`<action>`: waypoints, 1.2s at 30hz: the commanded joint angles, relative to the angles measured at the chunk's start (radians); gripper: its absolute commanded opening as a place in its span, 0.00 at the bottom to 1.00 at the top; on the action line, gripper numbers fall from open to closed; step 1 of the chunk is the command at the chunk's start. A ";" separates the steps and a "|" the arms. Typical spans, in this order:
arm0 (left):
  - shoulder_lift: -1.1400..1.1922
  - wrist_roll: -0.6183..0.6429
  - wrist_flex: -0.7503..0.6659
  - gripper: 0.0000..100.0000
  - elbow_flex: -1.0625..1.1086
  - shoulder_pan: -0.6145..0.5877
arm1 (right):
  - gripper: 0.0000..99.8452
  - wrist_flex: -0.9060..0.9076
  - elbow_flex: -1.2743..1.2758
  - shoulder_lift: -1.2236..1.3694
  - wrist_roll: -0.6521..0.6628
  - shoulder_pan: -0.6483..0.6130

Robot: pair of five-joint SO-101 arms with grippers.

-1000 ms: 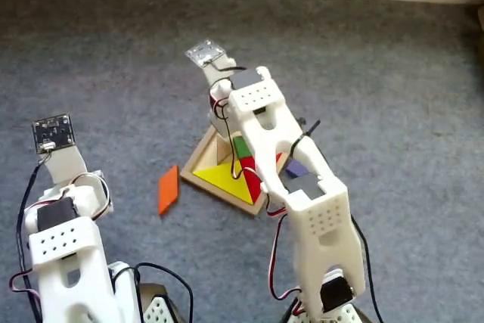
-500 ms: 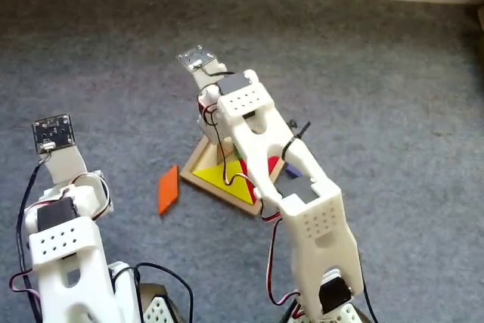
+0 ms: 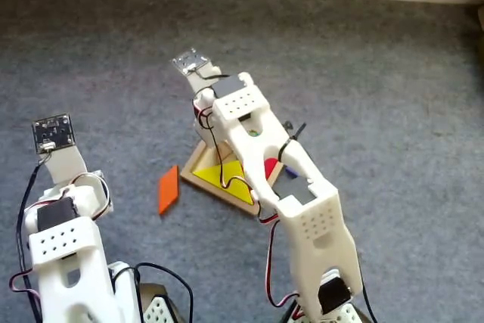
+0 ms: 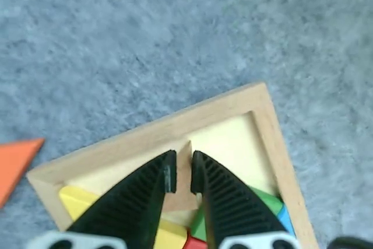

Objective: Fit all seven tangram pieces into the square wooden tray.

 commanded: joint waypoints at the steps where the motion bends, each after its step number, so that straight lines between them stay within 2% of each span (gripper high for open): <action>1: -0.019 0.005 -0.015 0.13 -0.002 -0.005 | 0.05 0.008 -0.008 -0.058 0.031 0.007; 7: -0.019 0.005 -0.015 0.13 -0.002 -0.005 | 0.05 0.101 -0.015 -0.058 0.035 0.094; 11: -0.019 0.005 -0.015 0.13 -0.002 -0.005 | 0.05 0.159 -0.015 -0.058 0.106 0.097; 18: -0.019 0.005 -0.015 0.13 -0.002 -0.005 | 0.05 0.182 -0.096 -0.081 0.107 0.073; 22: -0.019 0.005 -0.015 0.13 -0.002 -0.005 | 0.05 0.170 -0.120 -0.087 0.075 0.035; 26: -0.019 0.005 -0.015 0.13 -0.002 -0.005 | 0.04 0.070 -0.111 -0.085 0.068 -0.012; 29: -0.019 0.005 -0.015 0.13 -0.002 -0.005 | 0.01 0.033 -0.090 -0.062 0.074 -0.012; 36: -0.019 0.005 -0.015 0.13 -0.002 -0.005 | 0.01 0.038 -0.074 0.018 0.074 0.022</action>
